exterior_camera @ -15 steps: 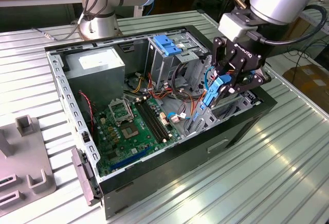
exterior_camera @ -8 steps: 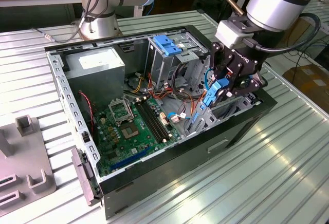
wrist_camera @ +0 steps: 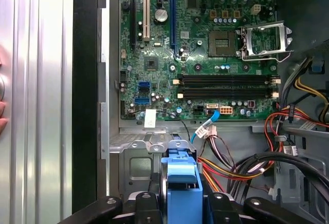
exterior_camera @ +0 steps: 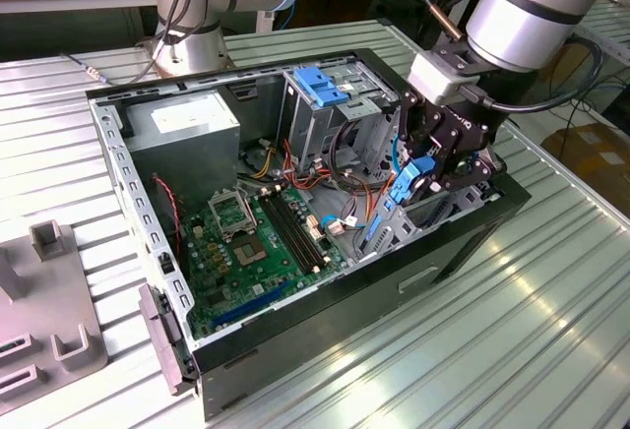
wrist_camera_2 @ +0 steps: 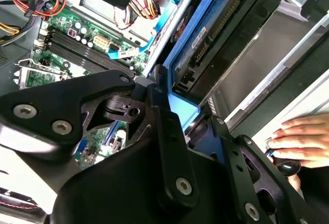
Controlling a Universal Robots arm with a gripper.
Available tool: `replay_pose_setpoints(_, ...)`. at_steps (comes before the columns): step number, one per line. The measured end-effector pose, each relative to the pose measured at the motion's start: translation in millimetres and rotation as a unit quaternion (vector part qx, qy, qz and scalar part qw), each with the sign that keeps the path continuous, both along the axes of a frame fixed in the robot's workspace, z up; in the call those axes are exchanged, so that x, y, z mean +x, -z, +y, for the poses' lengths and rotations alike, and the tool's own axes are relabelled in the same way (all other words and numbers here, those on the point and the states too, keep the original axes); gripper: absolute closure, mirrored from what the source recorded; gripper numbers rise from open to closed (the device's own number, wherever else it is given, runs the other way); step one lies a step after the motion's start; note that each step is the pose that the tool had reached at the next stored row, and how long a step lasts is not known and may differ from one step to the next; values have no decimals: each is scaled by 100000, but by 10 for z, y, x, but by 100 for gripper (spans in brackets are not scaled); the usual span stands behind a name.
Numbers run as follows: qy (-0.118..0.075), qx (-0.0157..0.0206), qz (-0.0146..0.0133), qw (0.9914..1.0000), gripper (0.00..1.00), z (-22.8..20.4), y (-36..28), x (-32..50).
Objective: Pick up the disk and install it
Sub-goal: 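Insert the disk into the insertion slot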
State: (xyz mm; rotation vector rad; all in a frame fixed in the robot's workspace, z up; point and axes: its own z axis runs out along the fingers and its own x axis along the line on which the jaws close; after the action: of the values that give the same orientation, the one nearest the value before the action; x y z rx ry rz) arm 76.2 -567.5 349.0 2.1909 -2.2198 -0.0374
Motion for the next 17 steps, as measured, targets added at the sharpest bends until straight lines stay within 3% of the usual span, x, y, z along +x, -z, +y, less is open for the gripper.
replay_pose_setpoints(6, -4, 18, -3, 100000, 62, 0, 3, 0)
replay_pose_setpoints(7, -5, 15, 1, 100000, 56, 0, 2, 0)
replay_pose_setpoints(10, 0, 2, 0, 100000, 56, 0, 1, 0)
replay_pose_setpoints(13, -1, -1, -1, 100000, 64, 0, 1, 0)
replay_pose_setpoints(16, -3, 0, 1, 100000, 82, 0, 1, 0)
replay_pose_setpoints(17, 0, -1, 0, 100000, 82, 0, 1, 0)
